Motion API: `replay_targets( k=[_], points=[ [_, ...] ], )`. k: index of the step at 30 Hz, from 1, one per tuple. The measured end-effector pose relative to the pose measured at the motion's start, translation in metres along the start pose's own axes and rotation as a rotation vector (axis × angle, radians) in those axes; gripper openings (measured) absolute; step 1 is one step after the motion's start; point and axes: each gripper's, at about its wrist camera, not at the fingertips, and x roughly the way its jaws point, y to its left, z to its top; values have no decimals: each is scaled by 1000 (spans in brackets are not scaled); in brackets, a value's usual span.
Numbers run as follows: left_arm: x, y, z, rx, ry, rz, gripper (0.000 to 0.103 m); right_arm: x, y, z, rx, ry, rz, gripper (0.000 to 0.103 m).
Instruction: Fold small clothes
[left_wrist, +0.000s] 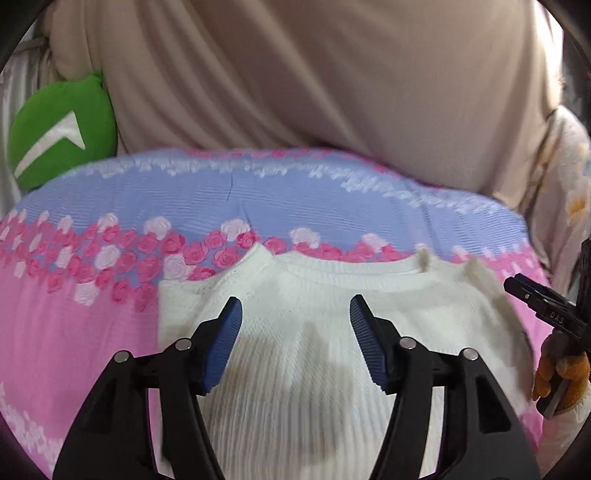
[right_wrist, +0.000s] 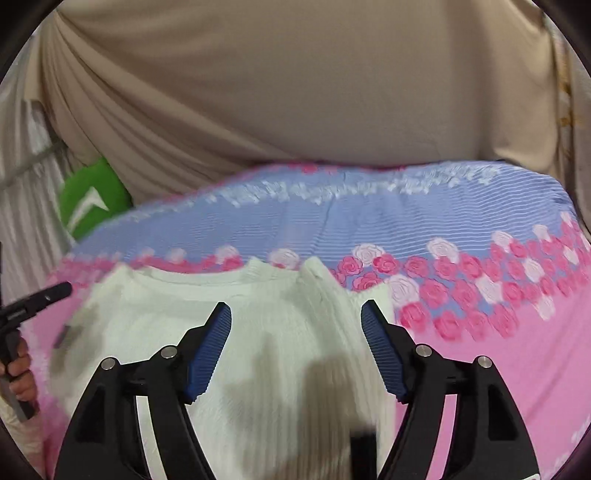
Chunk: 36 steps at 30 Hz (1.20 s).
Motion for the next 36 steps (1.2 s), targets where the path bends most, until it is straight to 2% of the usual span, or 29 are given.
replay_targets(
  k=[1,2,4,6,7,8,10,12,14,15,16,17,20,23,24,26,28,30,31,32,36],
  points=[
    [16,4,1,-18,25,12,58,16,1,2,-11,41,-23,47],
    [32,11,2,-37,55,29,53,30,1,5,-11,100,-10,9],
    [50,23,-3,-62,87,73,50,18,-2,9,17,36,48,7],
    [55,34,-10,-69,65,65,48,-3,-10,16,31,-57,35,7],
    [55,34,-12,-60,51,65,48,-4,-21,18,68,-61,16,7],
    [54,32,-13,-51,47,72,48,6,-34,18,112,-22,9,7],
    [55,26,-15,-21,40,107,48,39,-58,7,195,101,20,7],
    [55,23,-16,2,37,129,49,35,-71,9,265,90,79,6],
    [56,23,-16,1,34,129,50,21,-68,9,267,51,39,9],
    [55,23,-17,0,33,129,50,5,-60,9,258,-4,-11,12],
    [55,22,-17,1,30,131,50,-10,-48,9,231,-48,-24,17],
    [55,21,-18,5,28,139,50,-23,-34,10,199,-79,-3,17],
    [57,16,-19,25,27,166,51,-51,30,4,60,-114,172,17],
    [57,13,-19,36,25,184,51,-41,109,-17,-99,-29,349,17],
    [57,13,-20,37,23,187,51,-35,127,-24,-136,3,378,17],
    [57,13,-20,38,21,190,51,-21,160,-42,-224,58,396,17],
    [57,13,-20,40,20,194,51,-6,176,-56,-284,103,379,17],
    [57,13,-21,41,18,194,51,3,166,-63,-278,121,337,15],
    [56,13,-21,39,18,191,51,4,156,-64,-252,125,333,9],
    [56,14,-21,38,18,187,51,5,141,-63,-213,131,331,8],
    [56,14,-21,37,17,178,51,-3,54,-64,1,100,247,2]
  ],
)
